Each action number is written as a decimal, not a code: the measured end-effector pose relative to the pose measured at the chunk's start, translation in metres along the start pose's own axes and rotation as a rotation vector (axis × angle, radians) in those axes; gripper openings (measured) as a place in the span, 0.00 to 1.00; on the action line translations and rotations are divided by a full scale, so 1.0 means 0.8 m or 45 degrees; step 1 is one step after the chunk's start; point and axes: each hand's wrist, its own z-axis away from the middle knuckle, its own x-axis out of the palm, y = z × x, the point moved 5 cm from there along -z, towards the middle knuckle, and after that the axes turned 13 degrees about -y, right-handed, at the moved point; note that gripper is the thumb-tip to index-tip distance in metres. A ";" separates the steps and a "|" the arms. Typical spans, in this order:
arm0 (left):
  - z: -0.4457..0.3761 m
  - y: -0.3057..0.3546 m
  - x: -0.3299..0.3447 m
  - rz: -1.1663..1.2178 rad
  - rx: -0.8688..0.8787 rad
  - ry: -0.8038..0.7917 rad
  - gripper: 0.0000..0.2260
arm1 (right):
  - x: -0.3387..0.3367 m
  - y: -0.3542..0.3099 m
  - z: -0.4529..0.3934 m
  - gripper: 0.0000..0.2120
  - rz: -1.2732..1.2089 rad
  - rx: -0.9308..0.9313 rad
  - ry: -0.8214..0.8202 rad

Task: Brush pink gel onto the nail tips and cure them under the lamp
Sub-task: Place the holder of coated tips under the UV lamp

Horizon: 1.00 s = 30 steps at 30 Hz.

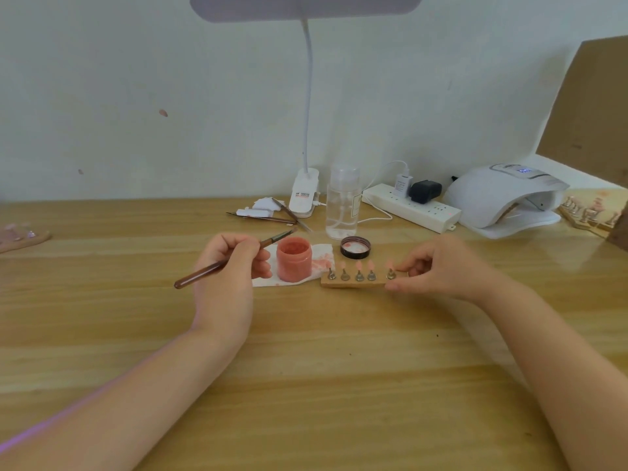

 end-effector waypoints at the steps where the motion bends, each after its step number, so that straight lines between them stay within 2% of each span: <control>1: -0.001 0.002 0.006 0.027 0.000 -0.005 0.10 | -0.003 -0.002 0.003 0.14 -0.018 -0.002 -0.001; 7: -0.011 0.015 0.053 0.197 -0.044 -0.102 0.10 | -0.053 0.015 0.029 0.10 -0.214 0.070 0.214; 13: -0.026 -0.002 0.130 0.304 -0.165 -0.181 0.09 | -0.106 0.090 0.092 0.09 -0.197 0.352 0.502; 18: -0.025 -0.040 0.209 0.467 -0.384 -0.352 0.10 | -0.121 0.145 0.122 0.11 -0.113 0.527 0.659; 24: -0.025 -0.075 0.269 0.735 -0.586 -0.345 0.08 | -0.157 0.196 0.139 0.15 -0.047 0.688 0.830; 30: -0.029 -0.097 0.265 0.742 -0.567 -0.271 0.08 | -0.189 0.233 0.118 0.17 -0.048 0.885 0.941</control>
